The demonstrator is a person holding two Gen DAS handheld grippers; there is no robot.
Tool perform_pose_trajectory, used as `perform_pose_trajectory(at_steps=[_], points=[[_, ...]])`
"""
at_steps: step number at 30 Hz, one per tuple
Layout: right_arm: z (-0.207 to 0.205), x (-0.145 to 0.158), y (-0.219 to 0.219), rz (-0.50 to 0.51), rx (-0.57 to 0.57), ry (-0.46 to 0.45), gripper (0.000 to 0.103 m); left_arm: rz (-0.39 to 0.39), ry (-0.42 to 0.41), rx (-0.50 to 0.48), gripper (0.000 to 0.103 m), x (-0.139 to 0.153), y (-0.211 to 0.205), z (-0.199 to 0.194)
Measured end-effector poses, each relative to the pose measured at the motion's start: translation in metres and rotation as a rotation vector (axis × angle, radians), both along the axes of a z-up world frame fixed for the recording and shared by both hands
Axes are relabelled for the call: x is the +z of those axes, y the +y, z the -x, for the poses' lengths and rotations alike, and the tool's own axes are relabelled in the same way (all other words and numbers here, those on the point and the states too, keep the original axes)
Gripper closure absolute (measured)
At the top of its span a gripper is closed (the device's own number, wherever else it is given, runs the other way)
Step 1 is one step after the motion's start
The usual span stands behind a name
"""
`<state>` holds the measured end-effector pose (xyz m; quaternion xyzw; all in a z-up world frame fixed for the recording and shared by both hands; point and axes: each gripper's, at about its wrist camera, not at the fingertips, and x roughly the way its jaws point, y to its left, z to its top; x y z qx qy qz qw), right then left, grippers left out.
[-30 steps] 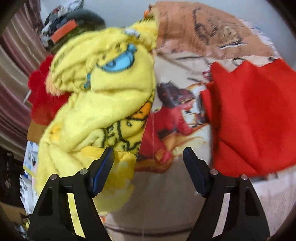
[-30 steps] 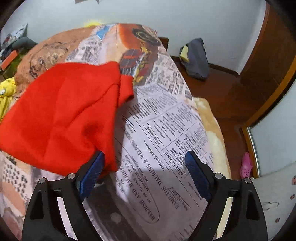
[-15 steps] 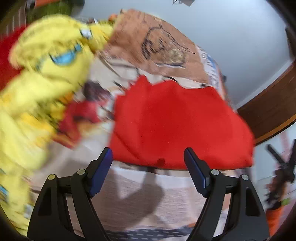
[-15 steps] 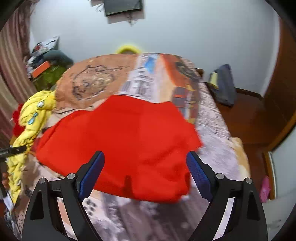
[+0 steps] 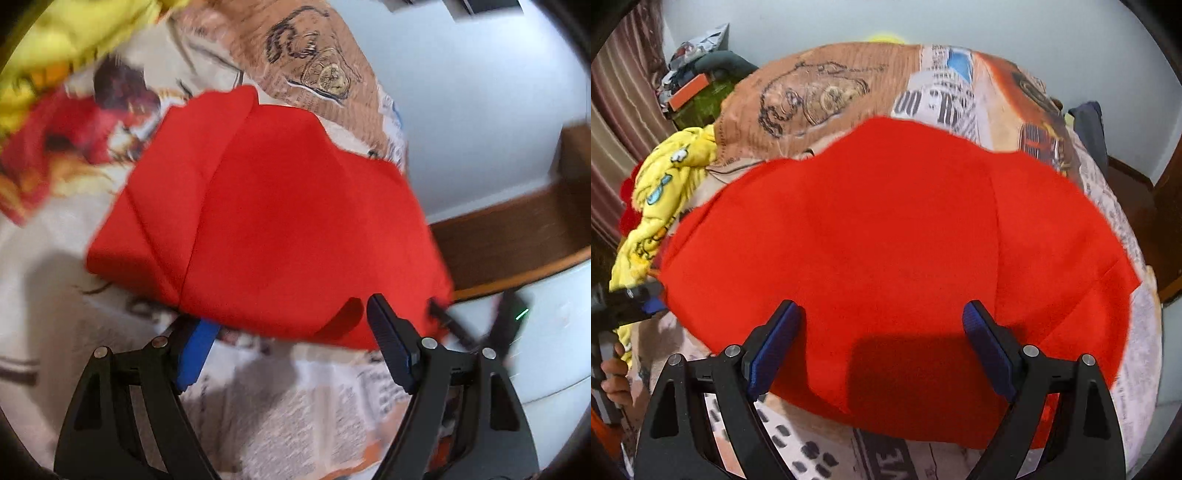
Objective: Fold large clothes
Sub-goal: 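Open both grippers and press the folded jacket flat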
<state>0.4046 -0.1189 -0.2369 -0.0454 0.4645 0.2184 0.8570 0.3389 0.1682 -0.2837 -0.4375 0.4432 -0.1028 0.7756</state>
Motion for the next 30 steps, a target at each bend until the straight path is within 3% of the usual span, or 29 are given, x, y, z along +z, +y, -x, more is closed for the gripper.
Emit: perform_pose_trajectory(at_steps=[2, 4, 9, 11, 14, 16, 19, 21, 26, 30], points=[[0.001, 0.000, -0.002, -0.016, -0.003, -0.004, 0.011, 0.086, -0.024, 0.044, 0.025, -0.008, 0.013, -0.006], [0.002, 0.001, -0.005, -0.029, -0.005, 0.000, 0.010, 0.103, -0.026, 0.073, 0.025, -0.013, 0.019, -0.015], [0.001, 0.001, -0.004, -0.027, -0.004, 0.001, 0.010, 0.034, 0.025, 0.088, 0.025, -0.024, 0.021, -0.052], [0.000, 0.000, -0.003, -0.025, -0.005, 0.001, 0.010, 0.061, 0.054, 0.122, 0.030, -0.034, 0.023, -0.066], [-0.001, 0.001, -0.002, -0.024, -0.008, 0.007, 0.010, 0.118, 0.059, 0.193, 0.047, -0.040, 0.032, -0.074], [-0.001, 0.003, -0.001, -0.019, -0.006, 0.015, 0.010, 0.137, 0.075, 0.237, 0.074, -0.046, 0.038, -0.076], [0.001, 0.007, 0.002, -0.006, -0.003, 0.025, 0.010, 0.194, 0.058, 0.276, 0.092, -0.047, 0.046, -0.074], [0.002, 0.012, 0.003, -0.009, -0.001, 0.025, 0.010, 0.170, 0.021, 0.271, 0.093, -0.032, 0.048, -0.069], [0.003, 0.033, 0.014, -0.027, 0.019, -0.018, 0.010, -0.012, -0.133, 0.232, 0.094, 0.043, 0.049, -0.051], [-0.003, 0.047, 0.036, -0.044, 0.042, -0.052, 0.010, -0.058, -0.253, 0.247, 0.095, 0.094, 0.056, -0.029]])
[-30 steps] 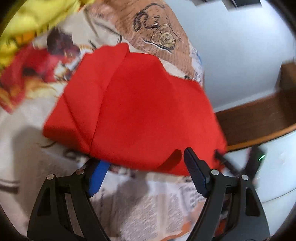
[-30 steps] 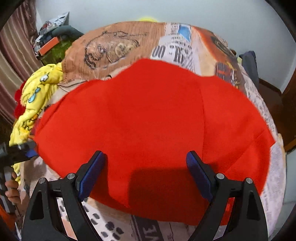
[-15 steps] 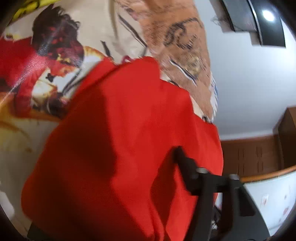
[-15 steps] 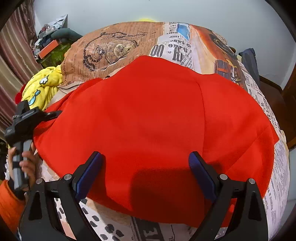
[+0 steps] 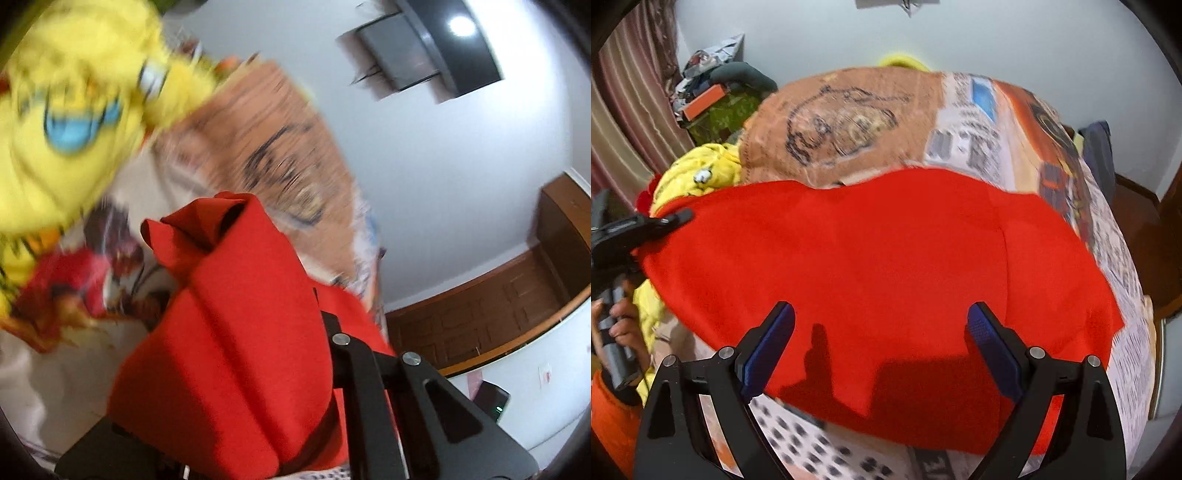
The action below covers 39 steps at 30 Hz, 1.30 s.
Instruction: Fold large clothes
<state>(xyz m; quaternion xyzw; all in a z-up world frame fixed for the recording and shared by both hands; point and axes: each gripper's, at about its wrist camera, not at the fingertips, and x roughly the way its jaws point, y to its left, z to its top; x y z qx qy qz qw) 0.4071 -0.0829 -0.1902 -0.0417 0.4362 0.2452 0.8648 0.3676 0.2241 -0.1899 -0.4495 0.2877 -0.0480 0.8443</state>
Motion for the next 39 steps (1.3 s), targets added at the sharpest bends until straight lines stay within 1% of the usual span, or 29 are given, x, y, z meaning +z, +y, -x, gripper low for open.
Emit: perform_pose_trajectory(at_steps=[2, 4, 8, 10, 11, 14, 16, 18, 20, 22, 26, 28, 29, 31, 33, 36, 38, 39], points=[[-0.003, 0.003, 0.015, -0.017, 0.016, -0.006, 0.010, -0.057, -0.044, 0.012, 0.095, 0.025, 0.001, 0.009], [-0.007, 0.001, 0.035, -0.025, 0.043, 0.001, 0.010, -0.113, -0.061, 0.021, 0.096, 0.042, -0.001, 0.014], [-0.012, -0.018, 0.072, -0.004, 0.106, 0.041, 0.010, -0.211, -0.068, 0.027, 0.096, 0.060, -0.013, 0.022], [-0.013, -0.033, 0.088, 0.023, 0.137, 0.072, 0.010, -0.250, -0.068, 0.023, 0.096, 0.062, -0.021, 0.023], [-0.012, -0.042, 0.095, 0.039, 0.144, 0.082, 0.009, -0.265, -0.067, 0.011, 0.096, 0.063, -0.027, 0.021], [-0.007, -0.054, 0.105, 0.088, 0.157, 0.050, 0.005, -0.298, -0.057, -0.021, 0.096, 0.060, -0.043, 0.014], [-0.003, -0.054, 0.106, 0.121, 0.188, 0.030, 0.005, -0.303, -0.050, -0.034, 0.096, 0.062, -0.054, 0.011], [0.001, -0.049, 0.100, 0.121, 0.219, 0.028, 0.006, -0.293, -0.046, -0.047, 0.096, 0.064, -0.064, 0.004], [0.002, -0.042, 0.083, 0.089, 0.207, 0.036, 0.006, -0.286, -0.046, -0.065, 0.096, 0.069, -0.077, -0.006], [0.001, -0.034, 0.060, 0.044, 0.165, 0.039, 0.006, -0.289, -0.052, -0.079, 0.096, 0.075, -0.089, -0.013], [0.000, -0.019, -0.010, -0.053, 0.040, 0.047, 0.006, -0.308, -0.069, -0.129, 0.096, 0.090, -0.130, -0.036], [0.000, -0.016, -0.045, -0.071, -0.037, 0.039, 0.006, -0.315, -0.081, -0.165, 0.096, 0.095, -0.152, -0.046], [0.000, -0.014, -0.064, -0.071, -0.081, 0.025, 0.006, -0.323, -0.090, -0.195, 0.096, 0.098, -0.171, -0.053], [0.003, -0.012, -0.099, -0.048, -0.161, -0.003, 0.006, -0.343, -0.098, -0.252, 0.096, 0.099, -0.203, -0.062], [0.006, -0.011, -0.125, -0.041, -0.209, -0.007, 0.006, -0.376, -0.092, -0.325, 0.096, 0.093, -0.244, -0.072], [0.013, -0.011, -0.162, -0.064, -0.275, 0.000, 0.006, -0.444, -0.059, -0.445, 0.096, 0.073, -0.300, -0.081], [0.020, -0.013, -0.181, -0.068, -0.314, 0.002, 0.006, -0.495, -0.005, -0.564, 0.096, 0.044, -0.338, -0.084], [0.022, -0.014, -0.190, -0.073, -0.333, 0.006, 0.006, -0.504, 0.026, -0.600, 0.096, 0.032, -0.347, -0.084]])
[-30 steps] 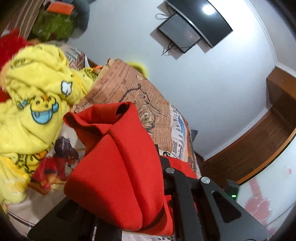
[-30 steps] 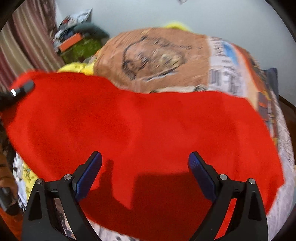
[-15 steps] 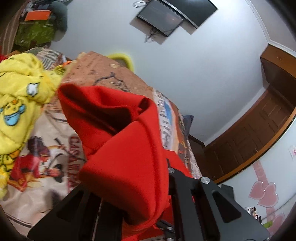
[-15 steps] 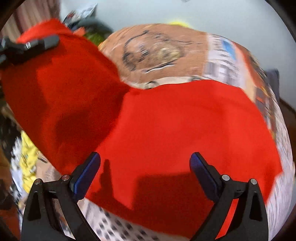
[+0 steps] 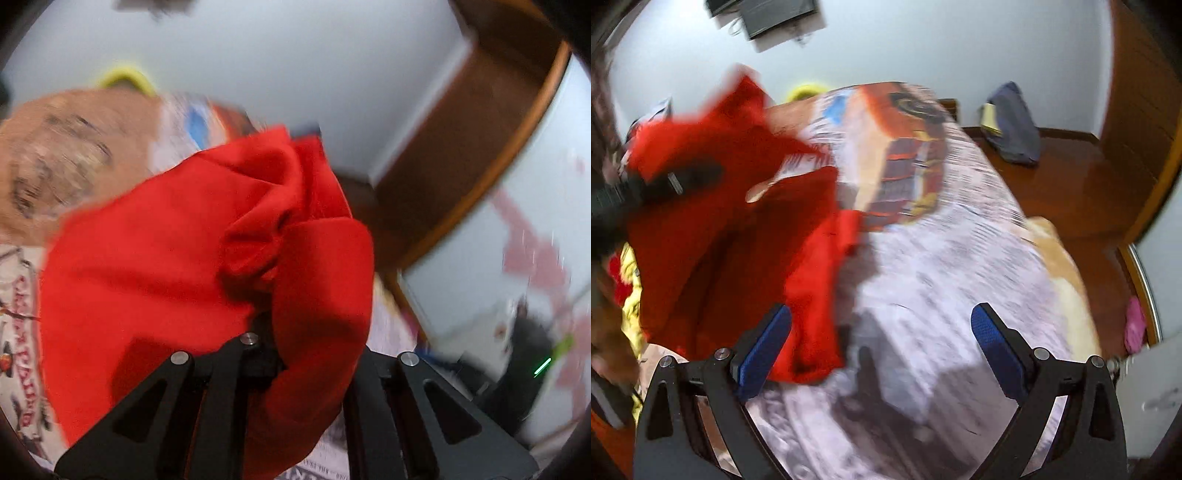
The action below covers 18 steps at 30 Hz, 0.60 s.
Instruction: Fold large clothes
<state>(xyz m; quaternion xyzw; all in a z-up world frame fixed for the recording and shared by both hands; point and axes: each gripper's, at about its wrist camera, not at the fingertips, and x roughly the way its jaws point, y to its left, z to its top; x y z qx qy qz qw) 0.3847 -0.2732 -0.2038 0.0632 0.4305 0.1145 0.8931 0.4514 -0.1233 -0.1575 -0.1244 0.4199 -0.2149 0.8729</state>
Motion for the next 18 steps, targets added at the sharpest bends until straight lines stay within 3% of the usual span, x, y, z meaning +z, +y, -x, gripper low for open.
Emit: perform_pose_trajectory(at_steps=[2, 6, 10, 11, 13, 15, 18], points=[[0.003, -0.002, -0.012, -0.011, -0.023, 0.013, 0.006, -0.040, 0.102, -0.042, 0.096, -0.037, -0.014, 0.000], [0.013, -0.005, -0.027, -0.016, -0.042, 0.022, 0.006, -0.060, 0.163, -0.073, 0.096, -0.070, -0.011, 0.007], [0.016, -0.005, -0.028, -0.008, -0.033, 0.021, 0.006, -0.083, 0.160, -0.122, 0.091, -0.062, -0.006, 0.018], [0.019, -0.004, -0.028, -0.007, -0.030, 0.019, 0.006, -0.104, 0.159, -0.133, 0.087, -0.058, -0.005, 0.021], [0.022, -0.001, -0.026, -0.011, -0.027, 0.012, 0.006, -0.108, 0.165, -0.159, 0.062, -0.053, -0.001, 0.030], [0.023, 0.004, -0.025, -0.021, -0.025, -0.004, 0.006, -0.078, 0.152, -0.182, 0.054, -0.045, 0.005, 0.044], [0.027, 0.016, -0.020, -0.039, -0.008, -0.037, 0.006, -0.069, 0.106, -0.189, 0.051, -0.023, 0.019, 0.064]])
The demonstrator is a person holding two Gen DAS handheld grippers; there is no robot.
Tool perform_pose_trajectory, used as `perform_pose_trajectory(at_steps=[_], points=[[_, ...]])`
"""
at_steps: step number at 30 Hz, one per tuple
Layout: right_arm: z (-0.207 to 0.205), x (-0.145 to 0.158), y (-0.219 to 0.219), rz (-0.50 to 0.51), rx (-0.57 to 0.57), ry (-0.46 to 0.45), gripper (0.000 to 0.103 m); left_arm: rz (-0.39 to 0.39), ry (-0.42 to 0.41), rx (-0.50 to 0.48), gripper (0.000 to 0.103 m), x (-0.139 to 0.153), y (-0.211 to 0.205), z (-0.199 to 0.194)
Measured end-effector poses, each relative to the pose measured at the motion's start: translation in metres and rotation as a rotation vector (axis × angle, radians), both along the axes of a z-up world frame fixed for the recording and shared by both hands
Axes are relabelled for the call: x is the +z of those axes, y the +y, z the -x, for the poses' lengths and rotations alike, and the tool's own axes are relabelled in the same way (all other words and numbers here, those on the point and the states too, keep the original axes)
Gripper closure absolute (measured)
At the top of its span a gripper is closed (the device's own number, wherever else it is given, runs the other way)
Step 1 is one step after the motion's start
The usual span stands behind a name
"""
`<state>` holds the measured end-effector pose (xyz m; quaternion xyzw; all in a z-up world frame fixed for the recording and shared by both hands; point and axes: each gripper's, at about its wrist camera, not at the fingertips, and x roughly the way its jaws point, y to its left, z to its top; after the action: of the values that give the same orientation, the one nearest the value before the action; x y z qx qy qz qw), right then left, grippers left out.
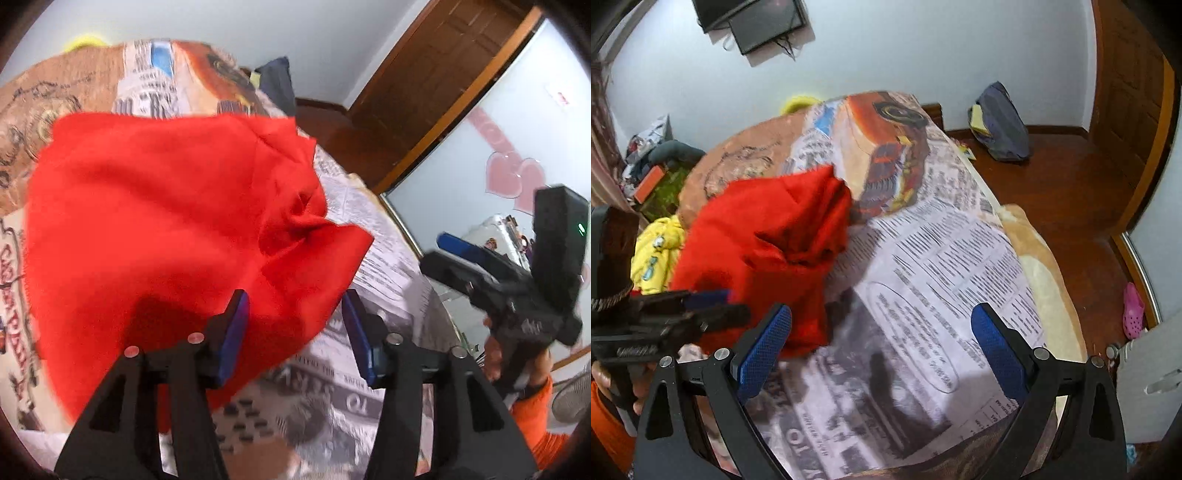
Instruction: Fold large clothes
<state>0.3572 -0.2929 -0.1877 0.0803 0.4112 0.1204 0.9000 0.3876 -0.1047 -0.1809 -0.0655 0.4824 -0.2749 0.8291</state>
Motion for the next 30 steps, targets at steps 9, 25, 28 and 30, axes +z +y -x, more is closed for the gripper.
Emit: perform_pose_trajectory(at_steps=[9, 25, 28, 30], points=[[-0.013, 0.013, 0.055, -0.013, 0.128, -0.043, 0.006, -0.240, -0.217, 0.179, 0.030, 0.031, 0.072, 0.021], [-0.036, -0.082, 0.055, 0.059, 0.162, 0.207, 0.006, -0.411, -0.046, 0.190, 0.014, -0.060, 0.125, 0.051], [-0.027, -0.070, 0.044, 0.079, 0.144, 0.190, 0.006, -0.501, -0.054, 0.221, 0.015, -0.062, 0.138, 0.058], [-0.021, -0.060, 0.043, 0.115, 0.139, 0.157, 0.006, -0.474, -0.057, 0.239, 0.015, -0.055, 0.149, 0.061]])
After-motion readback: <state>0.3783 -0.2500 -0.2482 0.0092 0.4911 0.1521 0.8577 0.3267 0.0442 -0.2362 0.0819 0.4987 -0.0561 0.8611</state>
